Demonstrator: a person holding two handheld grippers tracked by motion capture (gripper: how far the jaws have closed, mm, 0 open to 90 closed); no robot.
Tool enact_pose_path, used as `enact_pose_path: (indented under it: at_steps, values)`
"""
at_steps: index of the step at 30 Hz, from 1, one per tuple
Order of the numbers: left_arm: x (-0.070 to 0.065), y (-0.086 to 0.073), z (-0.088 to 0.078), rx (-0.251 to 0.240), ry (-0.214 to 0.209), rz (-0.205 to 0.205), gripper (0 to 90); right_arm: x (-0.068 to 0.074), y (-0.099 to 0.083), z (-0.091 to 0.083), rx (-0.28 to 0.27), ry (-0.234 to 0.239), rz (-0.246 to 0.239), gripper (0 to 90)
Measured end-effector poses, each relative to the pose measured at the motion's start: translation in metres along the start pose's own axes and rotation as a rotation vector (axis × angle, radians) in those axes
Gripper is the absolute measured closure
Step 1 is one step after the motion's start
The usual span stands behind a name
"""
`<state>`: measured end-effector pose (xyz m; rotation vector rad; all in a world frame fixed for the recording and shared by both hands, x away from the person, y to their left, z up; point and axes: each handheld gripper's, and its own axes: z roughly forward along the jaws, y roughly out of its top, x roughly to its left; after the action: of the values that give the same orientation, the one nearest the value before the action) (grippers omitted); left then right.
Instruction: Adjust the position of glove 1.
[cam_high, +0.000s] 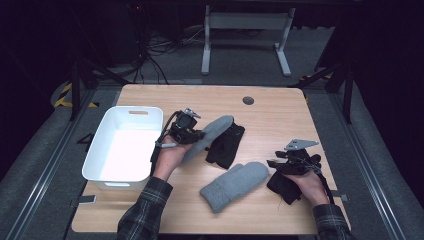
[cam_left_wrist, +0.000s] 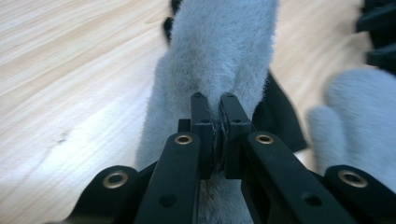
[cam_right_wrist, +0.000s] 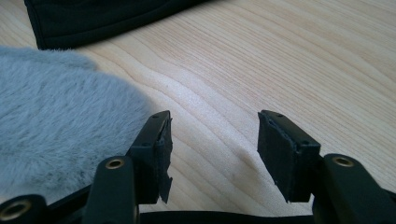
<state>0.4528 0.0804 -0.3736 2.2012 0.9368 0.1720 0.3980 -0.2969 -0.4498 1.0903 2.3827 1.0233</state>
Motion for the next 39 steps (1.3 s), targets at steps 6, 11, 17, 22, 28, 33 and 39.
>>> enact_pose_path:
  at_steps: [6, 11, 17, 22, 28, 33, 39]
  values:
    - [-0.017, 0.000, -0.008, 0.008, -0.033, 0.007, 86.9, 0.000, 0.000, 0.000, -0.001, 0.000, -0.002, 45.9]
    - [-0.044, 0.000, -0.013, 0.028, -0.082, 0.042, 86.9, -0.001, 0.000, 0.000, 0.000, -0.002, 0.001, 45.8]
    - [-0.069, -0.002, -0.011, 0.055, -0.111, 0.076, 86.9, -0.002, -0.001, -0.001, -0.004, -0.007, 0.004, 45.9]
    - [-0.086, -0.005, -0.005, 0.086, -0.123, 0.081, 87.0, -0.002, -0.001, -0.002, -0.006, -0.009, 0.006, 45.9]
    - [-0.101, -0.009, 0.002, 0.110, -0.135, 0.073, 86.9, -0.003, -0.001, -0.003, -0.011, -0.011, 0.008, 45.9]
    - [-0.111, -0.011, 0.013, 0.122, -0.153, 0.058, 86.8, -0.004, -0.001, -0.004, -0.011, -0.015, 0.007, 45.9]
    - [-0.120, -0.013, 0.027, 0.142, -0.173, 0.067, 84.5, -0.004, -0.001, -0.004, -0.013, -0.015, 0.007, 45.9]
